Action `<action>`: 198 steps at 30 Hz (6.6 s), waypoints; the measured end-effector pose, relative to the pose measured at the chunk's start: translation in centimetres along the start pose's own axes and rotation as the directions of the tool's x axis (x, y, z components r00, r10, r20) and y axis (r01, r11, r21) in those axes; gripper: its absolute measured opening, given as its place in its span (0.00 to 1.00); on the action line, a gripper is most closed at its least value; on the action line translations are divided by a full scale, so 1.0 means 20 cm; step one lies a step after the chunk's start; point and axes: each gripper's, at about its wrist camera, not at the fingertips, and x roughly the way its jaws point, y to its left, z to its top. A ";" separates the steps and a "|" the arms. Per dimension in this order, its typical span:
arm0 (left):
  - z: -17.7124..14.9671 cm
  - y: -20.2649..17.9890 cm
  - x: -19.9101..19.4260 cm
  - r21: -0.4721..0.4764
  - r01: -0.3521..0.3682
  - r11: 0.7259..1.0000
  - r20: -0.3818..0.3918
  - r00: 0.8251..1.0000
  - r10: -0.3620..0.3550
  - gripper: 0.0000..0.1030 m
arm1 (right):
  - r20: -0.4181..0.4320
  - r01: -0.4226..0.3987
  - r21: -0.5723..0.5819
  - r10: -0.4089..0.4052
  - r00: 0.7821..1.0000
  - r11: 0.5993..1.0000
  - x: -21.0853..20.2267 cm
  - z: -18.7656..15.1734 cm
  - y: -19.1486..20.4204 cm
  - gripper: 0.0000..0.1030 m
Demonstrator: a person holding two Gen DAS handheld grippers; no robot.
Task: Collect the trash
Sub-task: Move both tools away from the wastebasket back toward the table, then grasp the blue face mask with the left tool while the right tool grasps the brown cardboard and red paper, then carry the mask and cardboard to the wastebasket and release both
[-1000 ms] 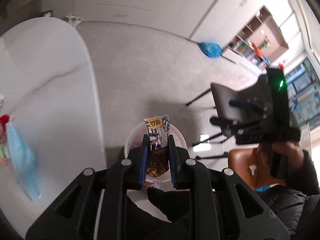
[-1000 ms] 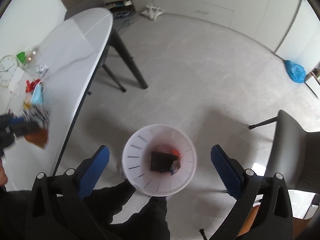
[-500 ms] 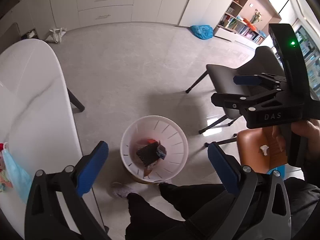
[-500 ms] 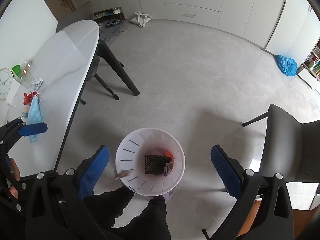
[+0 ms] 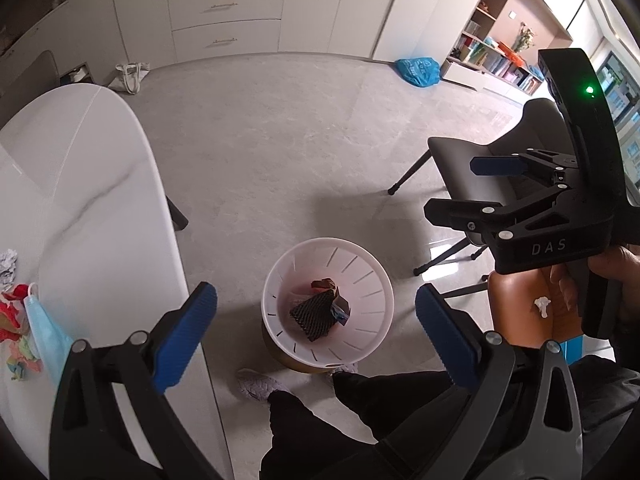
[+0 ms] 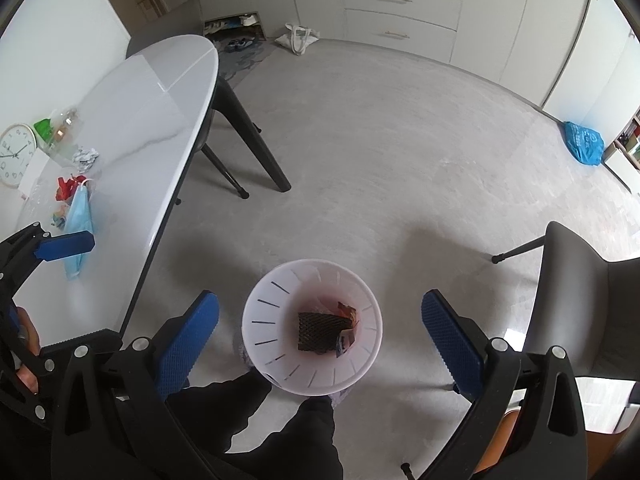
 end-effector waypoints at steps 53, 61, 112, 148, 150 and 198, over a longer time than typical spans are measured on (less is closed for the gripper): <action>-0.59 1.09 -0.11 -0.533 -0.219 0.817 -0.055 0.973 0.225 0.18 | -0.086 -0.229 -0.267 0.214 0.973 0.936 0.17 0.32 0.94 0.98; -0.68 1.01 -0.18 -0.471 -0.198 0.859 -0.043 0.979 0.201 0.16 | -0.137 -0.303 -0.371 0.271 0.953 0.878 0.26 0.43 1.21 0.98; -0.56 0.81 -0.37 -0.352 -0.151 0.924 0.099 0.975 0.197 0.15 | 0.064 -0.700 0.007 0.698 0.713 0.714 0.06 0.69 0.63 0.27; 0.05 -0.23 0.02 0.061 0.082 0.995 0.001 0.997 -0.083 0.83 | 0.011 -0.047 0.192 0.046 0.999 0.980 -0.01 -0.16 -0.23 0.97; 0.05 -0.22 -0.01 0.062 0.052 0.997 0.014 0.998 -0.053 0.92 | 0.008 -0.051 0.192 0.051 0.999 0.980 -0.02 -0.15 -0.23 0.97; 0.14 -0.76 -0.13 0.312 0.241 0.919 0.095 0.955 -0.283 0.92 | -0.081 -0.819 0.219 0.847 0.526 0.530 0.06 0.13 -0.41 0.18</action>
